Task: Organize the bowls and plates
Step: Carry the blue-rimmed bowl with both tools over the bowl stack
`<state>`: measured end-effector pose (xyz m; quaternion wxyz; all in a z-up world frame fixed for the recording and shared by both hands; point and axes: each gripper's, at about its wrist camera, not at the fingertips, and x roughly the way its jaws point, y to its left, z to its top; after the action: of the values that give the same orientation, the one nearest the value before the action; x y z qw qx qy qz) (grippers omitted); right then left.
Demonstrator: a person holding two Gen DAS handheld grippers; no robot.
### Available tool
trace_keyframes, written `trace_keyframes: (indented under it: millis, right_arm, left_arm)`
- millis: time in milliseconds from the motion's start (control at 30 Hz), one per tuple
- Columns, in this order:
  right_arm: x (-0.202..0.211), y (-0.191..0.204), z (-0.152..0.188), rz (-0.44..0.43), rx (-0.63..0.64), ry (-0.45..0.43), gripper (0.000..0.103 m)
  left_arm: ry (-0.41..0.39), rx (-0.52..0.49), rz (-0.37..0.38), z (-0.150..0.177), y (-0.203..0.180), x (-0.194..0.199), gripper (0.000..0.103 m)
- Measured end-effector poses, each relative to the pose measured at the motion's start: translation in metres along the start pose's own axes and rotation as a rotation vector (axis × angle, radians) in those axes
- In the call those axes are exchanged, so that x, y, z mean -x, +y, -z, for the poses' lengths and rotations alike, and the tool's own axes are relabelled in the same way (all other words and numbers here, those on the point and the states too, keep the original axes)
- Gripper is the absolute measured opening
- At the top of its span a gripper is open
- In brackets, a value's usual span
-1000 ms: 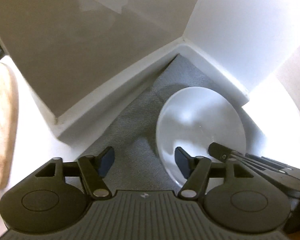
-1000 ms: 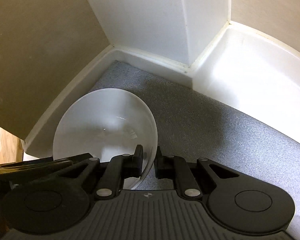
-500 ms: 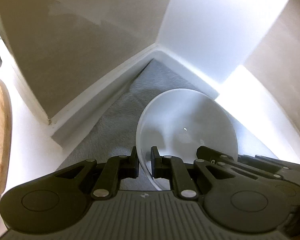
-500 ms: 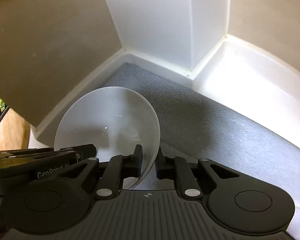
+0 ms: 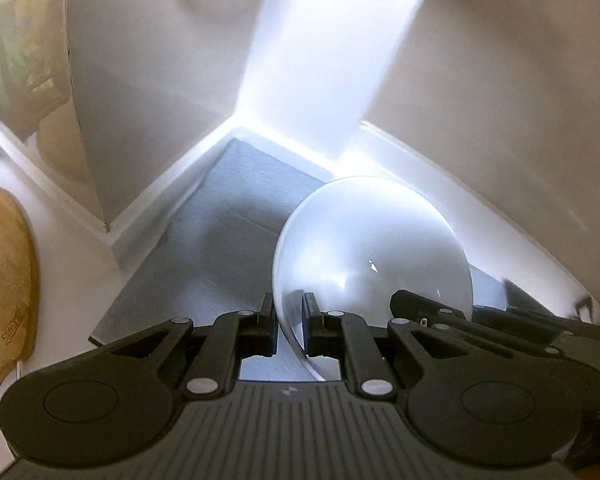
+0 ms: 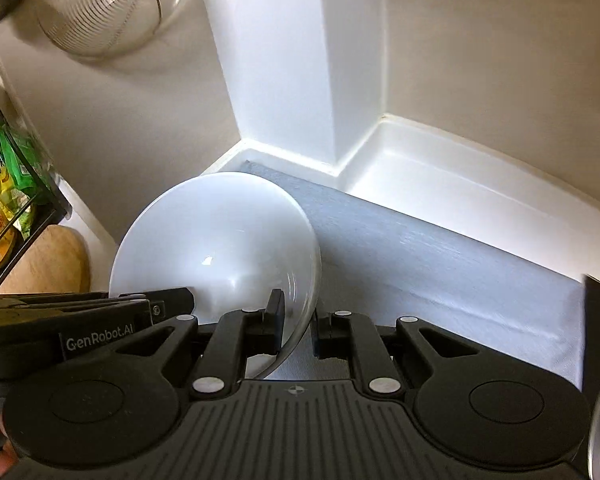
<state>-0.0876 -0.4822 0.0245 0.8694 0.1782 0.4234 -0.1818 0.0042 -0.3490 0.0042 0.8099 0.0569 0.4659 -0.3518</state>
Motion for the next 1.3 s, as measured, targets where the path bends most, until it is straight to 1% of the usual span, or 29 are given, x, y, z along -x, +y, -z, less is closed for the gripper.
trace_keyframes:
  millis: [133,333,433,500,633,700,833,967,1167,1300]
  right_arm:
    - [0.038,-0.004,0.019,0.045,-0.041,-0.039,0.014]
    - [0.096,-0.019,0.059,0.132,-0.124,-0.082,0.014]
    - [0.126,-0.032,0.084,0.190,-0.172,-0.088,0.014]
    - [0.136,-0.043,0.097,0.218,-0.204,-0.079,0.014]
    - [0.153,-0.066,0.122,0.259,-0.254,-0.050,0.014]
    - [0.153,-0.078,0.130,0.262,-0.277,-0.033,0.014]
    - [0.138,-0.095,0.139,0.248,-0.307,0.007,0.013]
    - [0.131,-0.110,0.148,0.217,-0.324,0.040,0.013]
    - [0.120,-0.120,0.151,0.166,-0.328,0.062,0.013]
    - [0.117,-0.124,0.151,0.142,-0.327,0.066,0.013]
  left_arm:
    - [-0.004,-0.072,0.048,0.017,-0.020,0.026,0.013]
    - [0.024,-0.201,0.141,0.049,-0.061,0.059,0.014]
    - [0.061,-0.262,0.194,0.068,-0.085,0.069,0.014]
    - [0.092,-0.299,0.220,0.081,-0.099,0.070,0.014]
    - [0.158,-0.361,0.244,0.105,-0.126,0.060,0.015]
    - [0.189,-0.386,0.244,0.113,-0.135,0.052,0.016]
    - [0.259,-0.391,0.220,0.120,-0.150,0.033,0.016]
    - [0.279,-0.405,0.193,0.125,-0.159,0.022,0.016]
    - [0.307,-0.390,0.155,0.124,-0.162,0.010,0.017]
    - [0.325,-0.373,0.157,0.121,-0.161,0.010,0.017]
